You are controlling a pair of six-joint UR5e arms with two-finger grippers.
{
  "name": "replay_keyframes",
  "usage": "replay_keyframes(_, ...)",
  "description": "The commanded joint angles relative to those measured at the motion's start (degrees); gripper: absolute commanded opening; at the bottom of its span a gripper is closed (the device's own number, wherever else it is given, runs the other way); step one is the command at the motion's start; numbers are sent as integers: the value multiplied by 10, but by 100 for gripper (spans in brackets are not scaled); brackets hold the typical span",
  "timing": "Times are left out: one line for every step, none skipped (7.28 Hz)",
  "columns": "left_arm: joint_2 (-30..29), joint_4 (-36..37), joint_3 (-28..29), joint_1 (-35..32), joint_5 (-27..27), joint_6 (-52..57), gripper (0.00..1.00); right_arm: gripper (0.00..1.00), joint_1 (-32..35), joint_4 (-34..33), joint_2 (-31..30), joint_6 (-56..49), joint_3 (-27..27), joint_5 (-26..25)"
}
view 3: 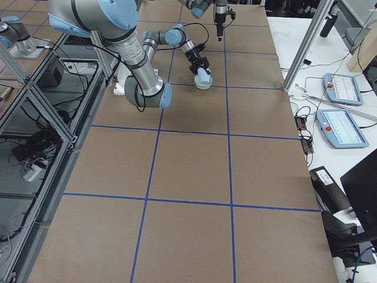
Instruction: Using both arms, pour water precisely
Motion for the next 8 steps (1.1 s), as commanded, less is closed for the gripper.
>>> replay_keyframes(1, 0, 2, -4, 0, 0, 100, 14, -8, -35, 19, 0, -26, -22)
replay_keyframes(1, 0, 3, -5, 0, 0, 100, 13, -15, -41, 33, -4, -56, -40)
replay_keyframes(2, 0, 4, -9, 0, 0, 100, 12, -20, -42, 41, -4, -68, -40)
replay_keyframes(8, 0, 5, -14, 0, 6, 100, 12, -21, -49, 41, -4, -70, -42)
replay_keyframes(8, 0, 5, -15, 0, 8, 100, 12, -24, -53, 40, -4, -76, -49)
replay_keyframes(8, 0, 5, -15, -1, 8, 100, 12, -26, -63, 40, -4, -79, -51)
replay_keyframes(8, 0, 4, -15, -1, 7, 100, 12, -26, -73, 41, -5, -82, -53)
replay_keyframes(9, -1, 4, -15, -1, 7, 100, 12, -28, -76, 40, -5, -84, -62)
